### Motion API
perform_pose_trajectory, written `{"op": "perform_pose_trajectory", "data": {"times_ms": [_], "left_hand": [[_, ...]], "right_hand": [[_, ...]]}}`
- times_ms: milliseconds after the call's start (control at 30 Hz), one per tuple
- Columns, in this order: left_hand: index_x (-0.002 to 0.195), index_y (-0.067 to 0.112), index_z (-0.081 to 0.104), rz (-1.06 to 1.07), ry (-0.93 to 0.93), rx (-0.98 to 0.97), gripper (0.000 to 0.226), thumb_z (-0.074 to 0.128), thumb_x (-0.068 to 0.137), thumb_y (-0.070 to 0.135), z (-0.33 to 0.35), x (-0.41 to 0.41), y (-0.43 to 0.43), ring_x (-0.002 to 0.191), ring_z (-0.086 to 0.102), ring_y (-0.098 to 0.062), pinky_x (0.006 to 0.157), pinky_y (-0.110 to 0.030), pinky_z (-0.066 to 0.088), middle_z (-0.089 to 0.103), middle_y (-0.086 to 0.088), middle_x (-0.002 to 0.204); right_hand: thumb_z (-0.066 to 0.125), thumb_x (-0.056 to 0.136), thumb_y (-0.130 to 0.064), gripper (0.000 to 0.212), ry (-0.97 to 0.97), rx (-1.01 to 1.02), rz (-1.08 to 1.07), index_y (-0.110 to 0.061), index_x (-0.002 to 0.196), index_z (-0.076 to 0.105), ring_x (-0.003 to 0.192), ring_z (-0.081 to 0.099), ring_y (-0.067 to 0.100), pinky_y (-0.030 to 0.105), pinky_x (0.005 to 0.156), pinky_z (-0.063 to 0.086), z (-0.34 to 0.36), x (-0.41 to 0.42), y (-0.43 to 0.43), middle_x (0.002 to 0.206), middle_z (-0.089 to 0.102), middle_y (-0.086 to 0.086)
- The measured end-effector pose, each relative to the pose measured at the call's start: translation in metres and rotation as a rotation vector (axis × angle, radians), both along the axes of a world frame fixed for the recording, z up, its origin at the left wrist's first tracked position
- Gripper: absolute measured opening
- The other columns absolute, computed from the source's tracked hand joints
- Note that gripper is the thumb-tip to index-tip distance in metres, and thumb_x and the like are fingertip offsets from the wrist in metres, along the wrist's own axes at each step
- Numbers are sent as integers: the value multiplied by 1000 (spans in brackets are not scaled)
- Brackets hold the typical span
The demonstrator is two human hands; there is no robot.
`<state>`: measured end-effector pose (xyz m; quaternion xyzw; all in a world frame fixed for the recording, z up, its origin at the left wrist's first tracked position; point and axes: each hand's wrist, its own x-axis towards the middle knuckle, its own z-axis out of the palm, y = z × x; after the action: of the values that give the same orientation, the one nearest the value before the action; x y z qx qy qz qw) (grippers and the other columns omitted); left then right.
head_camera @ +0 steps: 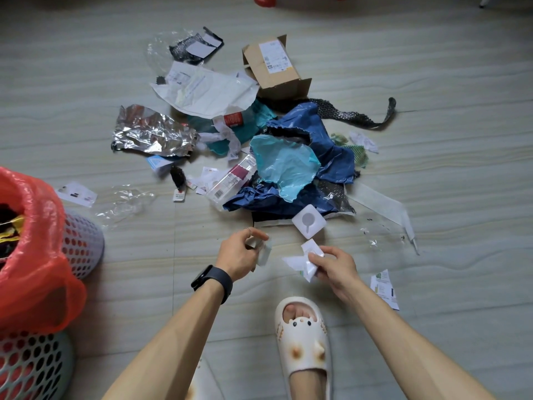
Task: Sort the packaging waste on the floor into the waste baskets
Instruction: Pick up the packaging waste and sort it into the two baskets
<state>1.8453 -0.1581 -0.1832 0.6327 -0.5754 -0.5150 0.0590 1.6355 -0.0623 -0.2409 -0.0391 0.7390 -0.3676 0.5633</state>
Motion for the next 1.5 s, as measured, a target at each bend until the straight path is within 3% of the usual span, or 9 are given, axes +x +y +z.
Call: {"op": "perform_pose_trajectory", "data": {"times_ms": [200,400,567,667,767,900,1100,1333,1500], "left_hand": [[104,22,71,-20,62,113,32,59,83,1,9,-12,9,68,68,-25,56,-34,59,72,-2,90],[95,18,71,139,272,333,32,62,91,49,16,-30,12,75,67,-19,70,-34,58,72,-3,92],[86,23,67,-87,14,-66,10,73,81,18,7,-33,13,94,64,-15,65,-37,59,63,13,86],[85,25,65,-58,23,-45,10,69,83,16,2,-32,12,76,65,-20,46,-32,53,62,8,93],[79,24,63,-151,5,-60,8,68,82,18,-3,-39,10,54,56,-15,50,-28,48,69,3,85],[79,23,64,-323,-94,-126,3,65,81,20,-7,-59,9,79,63,-19,69,-32,54,70,5,84],[75,23,63,-394,-135,-82,3,64,78,24,-13,-81,14,83,64,-19,72,-37,57,70,4,84],[76,23,62,-338,-202,-77,4,63,79,26,-6,-60,0,81,63,-20,65,-33,55,69,3,85],[74,25,61,-354,-264,-121,9,66,80,30,7,-34,-16,83,63,-20,70,-36,57,70,2,86]], "right_hand": [[70,84,3,31,-429,-233,-118,2,114,61,80,68,23,30,70,57,30,23,-4,95,72,16],[83,77,-4,39,-108,-211,21,2,111,65,85,74,30,35,76,61,32,35,-10,95,75,18],[79,80,-8,22,126,-304,267,-25,94,77,90,74,13,29,84,58,39,38,-2,90,78,-4],[80,79,-10,28,199,-266,278,-29,99,73,92,72,8,24,86,56,30,18,18,96,77,-8],[80,80,-26,28,469,-8,231,-23,106,69,102,68,13,31,95,51,6,-24,49,108,72,-5],[72,81,-34,54,844,424,303,-15,128,51,127,36,36,41,103,33,-17,-65,80,139,40,16],[59,91,-22,47,763,587,413,-11,132,38,124,39,44,40,105,34,-37,-65,75,138,33,23],[47,96,-11,24,907,428,576,-7,119,48,111,57,42,43,87,46,-38,-57,74,122,57,22],[56,96,-25,30,655,110,625,-15,123,64,116,57,35,33,91,42,-4,-31,25,120,68,15]]}}
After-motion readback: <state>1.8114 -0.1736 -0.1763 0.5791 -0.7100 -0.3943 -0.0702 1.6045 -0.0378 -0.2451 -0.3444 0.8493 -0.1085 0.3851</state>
